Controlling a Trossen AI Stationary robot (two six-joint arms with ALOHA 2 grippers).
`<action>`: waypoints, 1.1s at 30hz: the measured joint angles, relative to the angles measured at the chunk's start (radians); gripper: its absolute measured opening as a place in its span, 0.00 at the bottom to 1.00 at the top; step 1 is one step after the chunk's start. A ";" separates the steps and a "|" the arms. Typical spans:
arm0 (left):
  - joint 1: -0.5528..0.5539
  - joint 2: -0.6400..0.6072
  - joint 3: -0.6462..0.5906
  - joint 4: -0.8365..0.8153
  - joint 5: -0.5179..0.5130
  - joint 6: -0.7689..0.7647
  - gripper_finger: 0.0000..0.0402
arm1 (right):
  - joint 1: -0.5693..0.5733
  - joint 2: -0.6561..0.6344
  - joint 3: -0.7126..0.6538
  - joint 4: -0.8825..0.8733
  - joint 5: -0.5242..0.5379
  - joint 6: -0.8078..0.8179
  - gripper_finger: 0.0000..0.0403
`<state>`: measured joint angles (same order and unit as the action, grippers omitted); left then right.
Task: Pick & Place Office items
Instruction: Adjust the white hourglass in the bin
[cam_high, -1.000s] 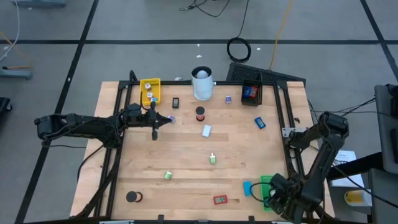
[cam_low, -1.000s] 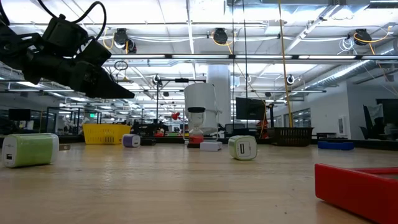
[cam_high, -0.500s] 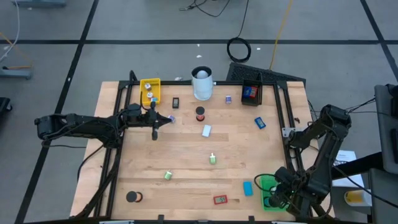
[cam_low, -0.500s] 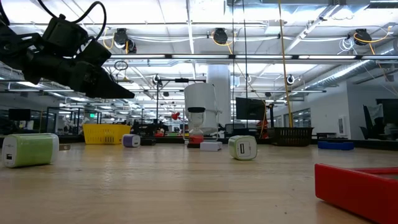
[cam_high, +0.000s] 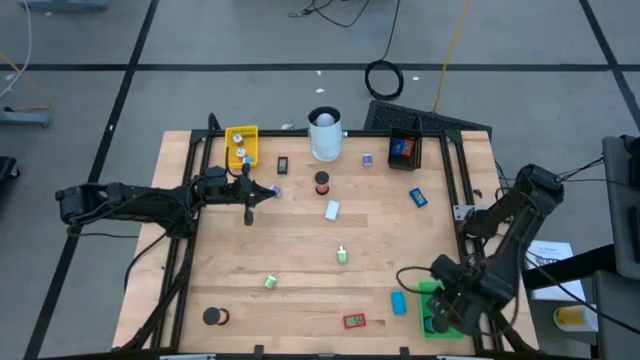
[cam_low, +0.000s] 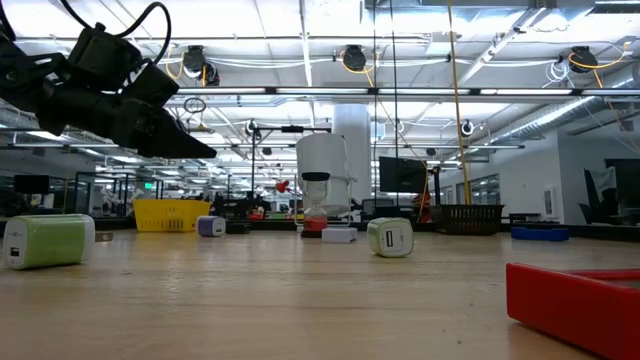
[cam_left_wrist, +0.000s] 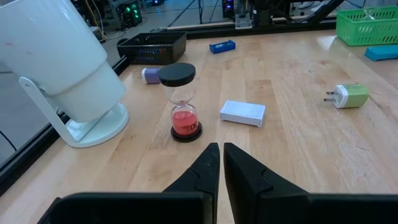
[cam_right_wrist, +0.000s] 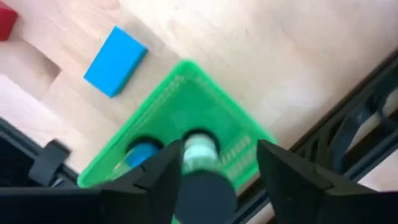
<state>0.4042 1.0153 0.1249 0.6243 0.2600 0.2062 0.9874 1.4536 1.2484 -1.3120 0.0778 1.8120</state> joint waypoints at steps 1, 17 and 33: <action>0.000 0.000 0.000 0.000 0.000 0.000 0.08 | -0.022 0.001 0.000 -0.001 -0.005 -0.042 0.43; 0.000 0.000 0.000 0.000 0.000 -0.001 0.08 | -0.208 0.009 -0.244 0.261 -0.263 -0.554 0.02; 0.000 0.000 0.000 -0.001 0.000 -0.003 0.08 | -0.092 0.011 -0.246 0.379 -0.239 -0.508 0.00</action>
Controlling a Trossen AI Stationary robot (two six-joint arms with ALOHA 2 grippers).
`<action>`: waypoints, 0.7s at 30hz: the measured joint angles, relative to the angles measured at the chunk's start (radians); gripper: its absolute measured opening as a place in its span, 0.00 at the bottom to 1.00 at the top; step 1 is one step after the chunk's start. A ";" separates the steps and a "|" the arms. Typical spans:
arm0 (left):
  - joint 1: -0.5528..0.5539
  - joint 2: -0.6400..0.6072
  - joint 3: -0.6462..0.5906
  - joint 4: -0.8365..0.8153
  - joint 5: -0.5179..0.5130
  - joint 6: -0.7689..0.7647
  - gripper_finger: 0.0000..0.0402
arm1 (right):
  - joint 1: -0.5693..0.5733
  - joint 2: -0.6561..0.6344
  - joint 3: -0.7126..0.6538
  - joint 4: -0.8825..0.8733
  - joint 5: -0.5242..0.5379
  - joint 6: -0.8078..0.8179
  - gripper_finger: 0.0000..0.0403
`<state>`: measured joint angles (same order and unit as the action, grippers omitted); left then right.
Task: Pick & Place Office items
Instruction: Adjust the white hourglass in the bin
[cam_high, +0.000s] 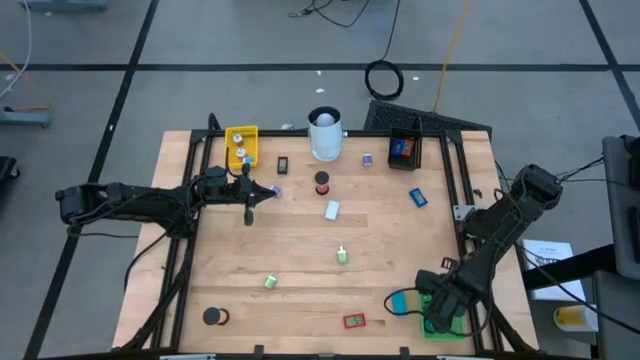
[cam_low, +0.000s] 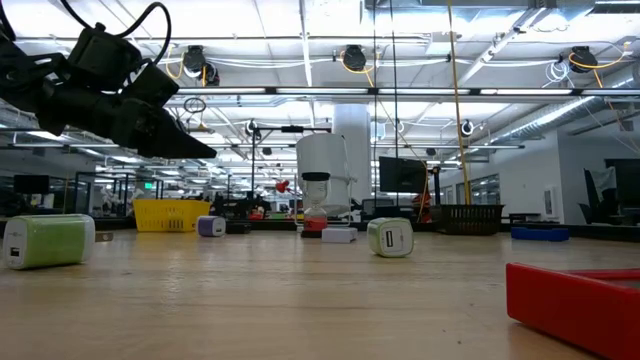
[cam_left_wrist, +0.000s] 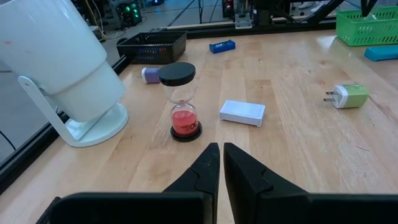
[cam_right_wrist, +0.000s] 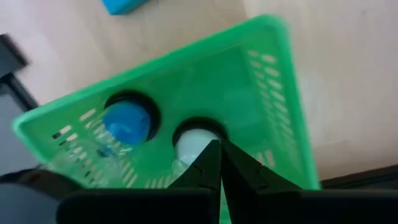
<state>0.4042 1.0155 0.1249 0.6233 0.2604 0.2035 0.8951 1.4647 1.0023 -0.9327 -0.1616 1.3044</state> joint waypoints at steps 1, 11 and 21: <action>0.000 0.000 0.000 0.000 0.000 0.000 0.08 | 0.001 0.000 0.000 0.001 0.000 -0.003 0.00; 0.000 0.000 0.000 0.000 0.000 0.000 0.08 | -0.019 0.000 0.000 -0.027 0.057 -0.088 0.00; 0.000 0.000 0.000 0.000 0.000 0.000 0.08 | -0.018 0.023 0.000 -0.017 0.053 -0.203 0.00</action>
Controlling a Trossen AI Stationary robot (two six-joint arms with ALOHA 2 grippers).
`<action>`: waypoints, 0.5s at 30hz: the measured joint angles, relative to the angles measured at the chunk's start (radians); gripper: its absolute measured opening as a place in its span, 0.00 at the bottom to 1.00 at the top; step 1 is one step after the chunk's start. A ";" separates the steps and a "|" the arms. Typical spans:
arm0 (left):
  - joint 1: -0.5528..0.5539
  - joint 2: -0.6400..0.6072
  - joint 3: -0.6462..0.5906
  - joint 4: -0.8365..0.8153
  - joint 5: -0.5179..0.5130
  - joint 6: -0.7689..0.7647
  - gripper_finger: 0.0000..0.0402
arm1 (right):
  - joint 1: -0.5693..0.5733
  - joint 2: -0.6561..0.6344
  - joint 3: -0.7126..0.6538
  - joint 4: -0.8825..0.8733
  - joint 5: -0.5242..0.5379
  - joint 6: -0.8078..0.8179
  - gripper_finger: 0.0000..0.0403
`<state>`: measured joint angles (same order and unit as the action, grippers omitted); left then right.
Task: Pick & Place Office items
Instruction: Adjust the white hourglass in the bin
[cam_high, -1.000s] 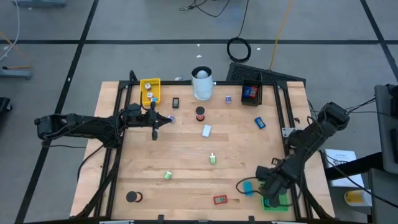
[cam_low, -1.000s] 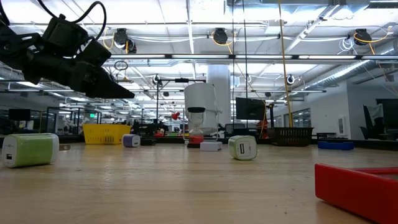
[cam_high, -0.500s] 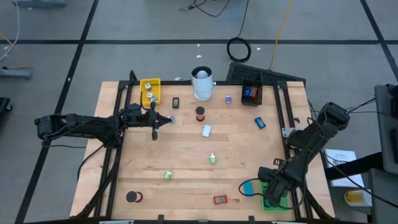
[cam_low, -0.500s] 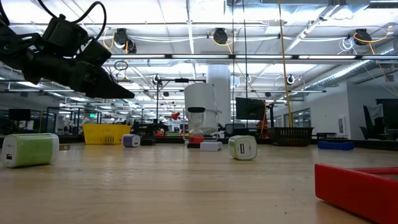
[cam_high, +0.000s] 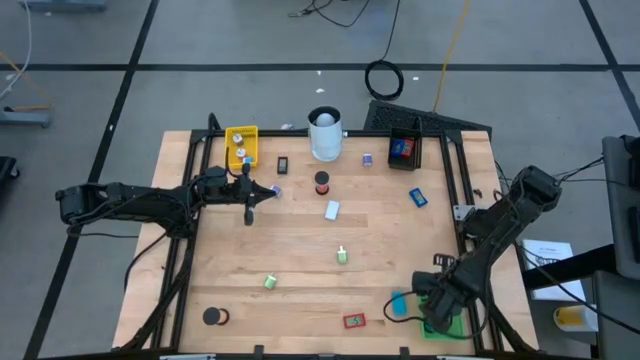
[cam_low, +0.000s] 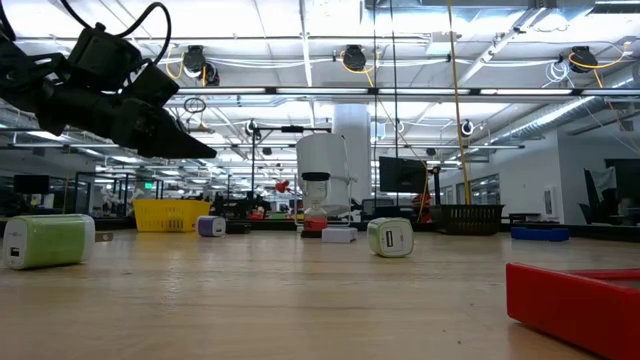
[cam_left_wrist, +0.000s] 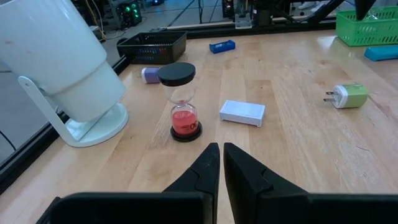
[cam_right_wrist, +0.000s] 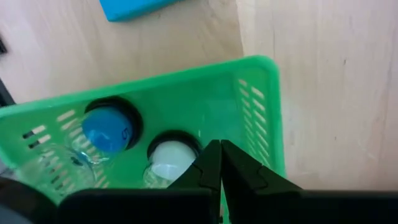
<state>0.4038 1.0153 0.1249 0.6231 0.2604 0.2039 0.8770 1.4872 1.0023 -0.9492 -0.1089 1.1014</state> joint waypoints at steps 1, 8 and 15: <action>0.000 0.000 0.000 0.000 0.000 0.000 0.08 | 0.000 0.010 0.000 0.005 -0.010 -0.015 0.00; 0.000 0.000 0.000 0.000 0.000 0.000 0.08 | 0.001 0.049 0.000 0.045 -0.054 -0.047 0.00; 0.000 0.000 0.000 -0.001 0.000 0.001 0.08 | 0.001 0.050 0.000 0.068 -0.052 -0.050 0.00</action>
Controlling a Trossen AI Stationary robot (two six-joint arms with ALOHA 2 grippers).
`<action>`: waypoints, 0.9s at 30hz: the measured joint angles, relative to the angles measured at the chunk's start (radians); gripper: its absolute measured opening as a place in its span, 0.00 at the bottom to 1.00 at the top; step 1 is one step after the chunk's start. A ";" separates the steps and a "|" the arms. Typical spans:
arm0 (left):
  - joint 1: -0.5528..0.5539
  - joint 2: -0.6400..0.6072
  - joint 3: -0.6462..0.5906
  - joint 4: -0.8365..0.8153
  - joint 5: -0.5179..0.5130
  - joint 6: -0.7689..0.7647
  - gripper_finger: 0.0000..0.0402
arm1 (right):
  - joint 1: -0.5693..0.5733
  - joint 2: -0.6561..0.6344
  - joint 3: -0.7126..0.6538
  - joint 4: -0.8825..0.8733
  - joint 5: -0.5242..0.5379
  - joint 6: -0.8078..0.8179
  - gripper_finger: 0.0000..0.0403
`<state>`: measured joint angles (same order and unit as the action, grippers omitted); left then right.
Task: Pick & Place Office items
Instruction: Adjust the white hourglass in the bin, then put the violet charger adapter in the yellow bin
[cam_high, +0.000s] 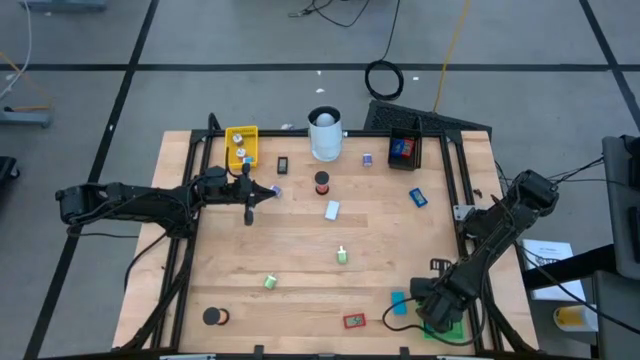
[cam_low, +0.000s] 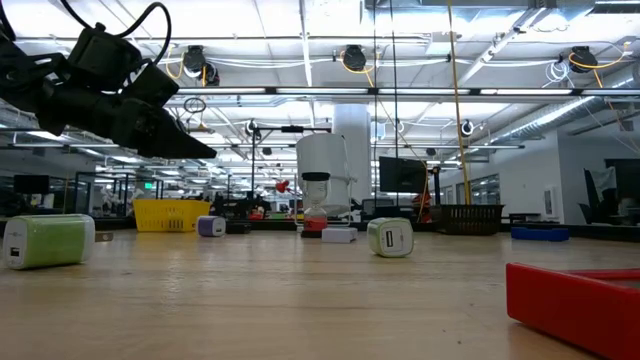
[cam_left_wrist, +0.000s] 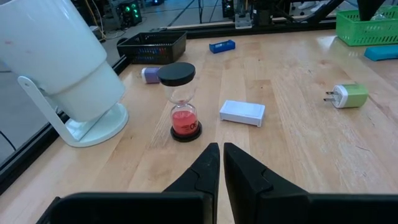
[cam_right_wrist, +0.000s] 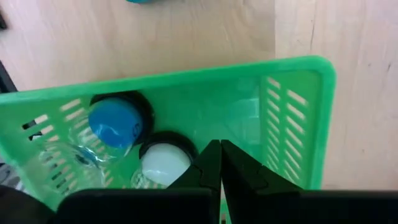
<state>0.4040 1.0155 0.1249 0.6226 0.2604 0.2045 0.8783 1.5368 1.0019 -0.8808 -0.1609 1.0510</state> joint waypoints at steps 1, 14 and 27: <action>0.000 0.000 0.000 0.000 0.000 0.000 0.08 | 0.000 0.000 0.000 0.012 0.000 0.003 0.00; 0.000 0.000 0.000 0.000 0.000 0.000 0.08 | 0.014 -0.010 0.000 0.034 0.004 0.047 0.00; 0.000 0.000 0.000 -0.022 -0.001 -0.055 0.08 | -0.027 -0.169 0.017 -0.128 0.502 0.087 0.00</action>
<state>0.4041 1.0157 0.1249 0.6010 0.2595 0.1493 0.8514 1.3675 1.0186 -1.0087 0.3415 1.1378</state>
